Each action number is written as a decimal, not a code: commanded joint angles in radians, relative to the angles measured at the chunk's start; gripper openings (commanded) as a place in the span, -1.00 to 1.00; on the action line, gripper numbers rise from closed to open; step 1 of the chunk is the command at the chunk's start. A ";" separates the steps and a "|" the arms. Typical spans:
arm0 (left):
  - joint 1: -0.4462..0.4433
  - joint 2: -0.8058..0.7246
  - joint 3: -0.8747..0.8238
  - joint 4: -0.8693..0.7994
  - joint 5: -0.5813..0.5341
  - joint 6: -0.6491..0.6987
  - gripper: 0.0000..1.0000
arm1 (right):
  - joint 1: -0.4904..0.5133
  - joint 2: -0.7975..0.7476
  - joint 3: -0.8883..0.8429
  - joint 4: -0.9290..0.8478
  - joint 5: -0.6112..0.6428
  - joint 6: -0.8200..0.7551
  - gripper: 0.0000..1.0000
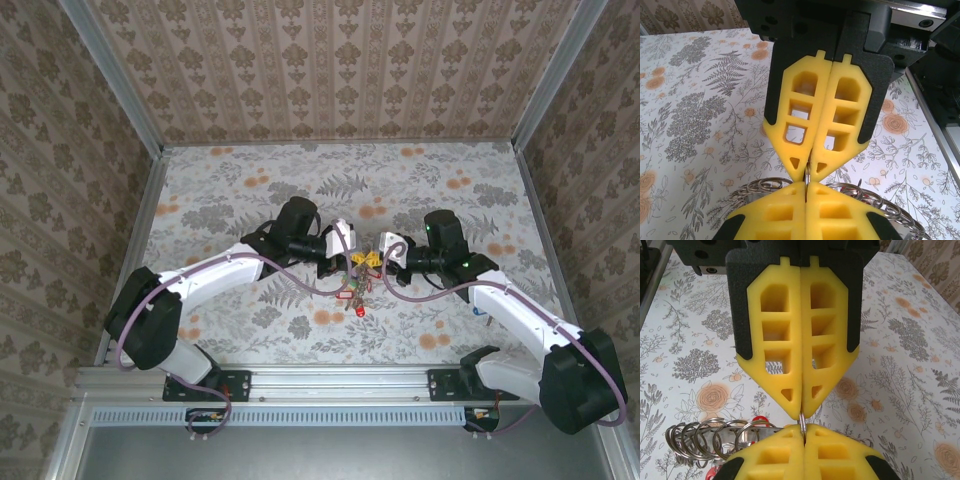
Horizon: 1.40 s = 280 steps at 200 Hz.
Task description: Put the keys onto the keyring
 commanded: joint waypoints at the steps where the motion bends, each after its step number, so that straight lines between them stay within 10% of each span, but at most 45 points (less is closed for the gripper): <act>1: 0.010 -0.049 -0.017 0.008 -0.009 -0.026 -1.00 | -0.005 -0.004 -0.004 0.000 -0.025 -0.004 -1.00; 27: 0.019 -0.054 -0.025 0.016 -0.011 -0.063 -0.57 | -0.006 0.001 -0.012 0.036 -0.050 0.018 -1.00; 77: 0.079 -0.081 -0.093 0.078 0.063 -0.125 -0.34 | -0.019 -0.006 -0.043 0.126 -0.102 0.069 -1.00; 280: 0.026 0.011 -0.011 0.098 0.101 -0.111 -0.54 | -0.038 0.028 -0.049 0.239 -0.230 0.166 -1.00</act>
